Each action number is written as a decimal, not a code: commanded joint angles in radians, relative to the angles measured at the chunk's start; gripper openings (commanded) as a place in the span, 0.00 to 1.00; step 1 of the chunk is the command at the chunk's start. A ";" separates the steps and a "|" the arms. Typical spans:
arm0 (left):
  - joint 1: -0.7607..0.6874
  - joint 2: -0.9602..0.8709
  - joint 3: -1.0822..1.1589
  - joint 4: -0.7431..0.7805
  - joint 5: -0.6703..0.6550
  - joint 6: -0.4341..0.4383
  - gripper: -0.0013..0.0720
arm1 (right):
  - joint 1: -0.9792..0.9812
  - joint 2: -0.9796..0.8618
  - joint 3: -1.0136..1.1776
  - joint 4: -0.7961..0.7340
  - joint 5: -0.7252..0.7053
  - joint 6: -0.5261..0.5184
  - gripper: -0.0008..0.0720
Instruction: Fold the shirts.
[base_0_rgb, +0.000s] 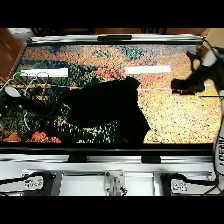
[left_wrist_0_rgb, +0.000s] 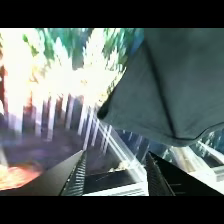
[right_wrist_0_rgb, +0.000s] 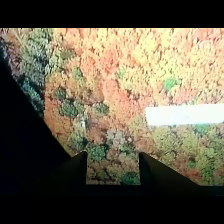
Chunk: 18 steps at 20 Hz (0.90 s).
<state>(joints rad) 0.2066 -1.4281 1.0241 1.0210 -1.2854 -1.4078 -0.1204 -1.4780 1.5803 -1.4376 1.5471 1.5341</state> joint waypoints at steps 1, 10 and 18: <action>-0.022 -0.005 -0.145 -0.127 0.164 0.036 0.66 | -0.133 0.075 -0.154 0.201 0.069 -0.035 0.62; -0.049 -0.008 -0.139 -0.139 0.220 0.053 0.65 | -0.127 0.089 -0.193 0.154 0.020 -0.055 0.62; 0.004 0.004 -0.157 -0.117 0.152 0.063 0.65 | -0.127 0.089 -0.193 0.130 0.019 -0.054 0.62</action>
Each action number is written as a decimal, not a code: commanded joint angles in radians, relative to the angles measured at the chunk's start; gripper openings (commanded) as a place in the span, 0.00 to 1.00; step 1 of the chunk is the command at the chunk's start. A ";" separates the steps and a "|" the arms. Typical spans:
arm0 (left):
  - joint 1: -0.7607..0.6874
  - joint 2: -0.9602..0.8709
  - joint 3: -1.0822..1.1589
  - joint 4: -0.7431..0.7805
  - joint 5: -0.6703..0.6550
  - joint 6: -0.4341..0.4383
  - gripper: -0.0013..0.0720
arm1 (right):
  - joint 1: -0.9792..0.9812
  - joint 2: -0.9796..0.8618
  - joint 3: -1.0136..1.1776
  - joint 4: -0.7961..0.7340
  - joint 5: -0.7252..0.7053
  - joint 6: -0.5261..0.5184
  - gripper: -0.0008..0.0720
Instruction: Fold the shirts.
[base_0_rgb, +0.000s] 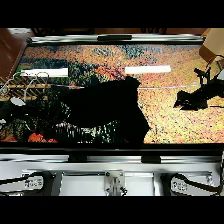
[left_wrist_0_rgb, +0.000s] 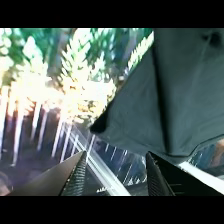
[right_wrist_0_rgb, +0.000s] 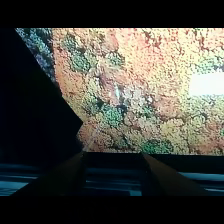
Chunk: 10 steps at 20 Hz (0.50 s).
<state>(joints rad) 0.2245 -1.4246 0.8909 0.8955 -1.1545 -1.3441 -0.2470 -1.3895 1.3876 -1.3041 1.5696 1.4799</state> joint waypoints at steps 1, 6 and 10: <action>-0.041 0.000 -0.042 0.008 0.065 -0.014 0.65 | 0.000 0.000 0.000 -0.003 -0.003 0.000 0.62; -0.161 -0.035 -0.064 0.008 0.222 -0.116 0.53 | 0.000 0.000 -0.025 -0.011 -0.003 0.010 0.63; -0.178 -0.030 -0.055 0.010 0.220 -0.109 0.07 | 0.085 0.000 -0.223 0.000 -0.070 -0.051 0.80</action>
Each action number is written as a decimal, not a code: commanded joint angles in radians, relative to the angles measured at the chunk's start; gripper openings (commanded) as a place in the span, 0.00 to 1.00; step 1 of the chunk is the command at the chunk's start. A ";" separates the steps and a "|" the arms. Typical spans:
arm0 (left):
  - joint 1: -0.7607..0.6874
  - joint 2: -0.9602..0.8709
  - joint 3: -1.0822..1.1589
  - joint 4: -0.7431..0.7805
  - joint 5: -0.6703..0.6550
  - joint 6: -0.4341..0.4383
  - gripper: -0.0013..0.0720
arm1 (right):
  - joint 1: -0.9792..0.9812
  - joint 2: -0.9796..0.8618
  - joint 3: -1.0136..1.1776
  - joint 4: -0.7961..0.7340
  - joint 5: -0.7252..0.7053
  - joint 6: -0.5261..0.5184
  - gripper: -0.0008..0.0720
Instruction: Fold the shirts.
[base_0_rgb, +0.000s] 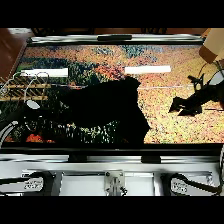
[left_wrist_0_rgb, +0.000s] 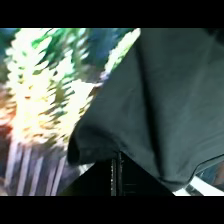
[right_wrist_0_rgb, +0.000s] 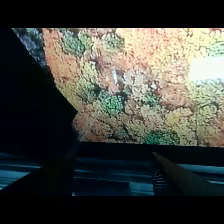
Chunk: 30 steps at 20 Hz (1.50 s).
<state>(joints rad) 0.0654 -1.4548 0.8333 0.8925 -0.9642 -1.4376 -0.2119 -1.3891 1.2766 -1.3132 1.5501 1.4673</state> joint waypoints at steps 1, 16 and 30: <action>-0.017 0.008 0.008 0.016 0.024 -0.015 0.07 | 0.090 0.000 -0.167 0.018 -0.097 -0.055 0.80; -0.007 0.165 0.021 0.074 -0.016 0.003 0.06 | 0.356 -0.123 -0.303 0.111 -0.458 -0.032 0.11; -0.007 0.953 0.881 0.269 0.078 -0.077 0.06 | 0.357 0.726 0.467 -0.064 -0.859 0.017 0.11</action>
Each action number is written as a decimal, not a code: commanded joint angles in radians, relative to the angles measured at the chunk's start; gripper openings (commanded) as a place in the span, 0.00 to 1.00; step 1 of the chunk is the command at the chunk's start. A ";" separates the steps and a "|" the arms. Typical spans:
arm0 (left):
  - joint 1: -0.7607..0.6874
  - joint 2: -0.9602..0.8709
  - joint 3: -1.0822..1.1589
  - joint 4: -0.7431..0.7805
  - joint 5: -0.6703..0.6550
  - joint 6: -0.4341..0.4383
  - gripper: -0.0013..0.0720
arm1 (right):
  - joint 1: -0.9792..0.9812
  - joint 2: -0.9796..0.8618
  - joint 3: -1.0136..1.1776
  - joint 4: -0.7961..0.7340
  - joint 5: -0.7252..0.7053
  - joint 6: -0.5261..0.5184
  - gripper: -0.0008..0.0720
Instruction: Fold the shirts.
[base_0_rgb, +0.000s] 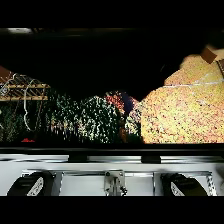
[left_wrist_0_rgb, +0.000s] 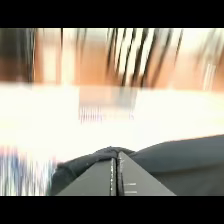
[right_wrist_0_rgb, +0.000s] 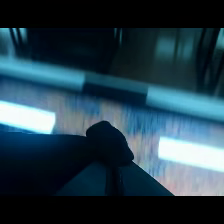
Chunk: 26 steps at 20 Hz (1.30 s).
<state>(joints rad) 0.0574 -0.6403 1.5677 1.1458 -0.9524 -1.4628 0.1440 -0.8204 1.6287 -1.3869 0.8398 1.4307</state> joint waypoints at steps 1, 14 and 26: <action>0.000 0.175 0.151 0.018 0.066 -0.092 0.06 | 0.000 0.196 0.117 0.002 -0.143 0.079 0.11; 0.000 0.023 -0.126 0.281 -0.306 -0.169 0.06 | 0.000 -0.015 0.089 -0.348 0.449 0.140 0.11; 0.000 -0.683 -0.348 0.277 -0.067 -0.158 0.07 | 0.001 -0.735 -0.103 -0.177 -0.095 0.447 0.11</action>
<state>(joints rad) 0.0570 -1.1450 1.2163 1.4593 -1.0611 -1.6211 0.1448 -1.4265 1.5356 -1.6646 0.9073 1.7947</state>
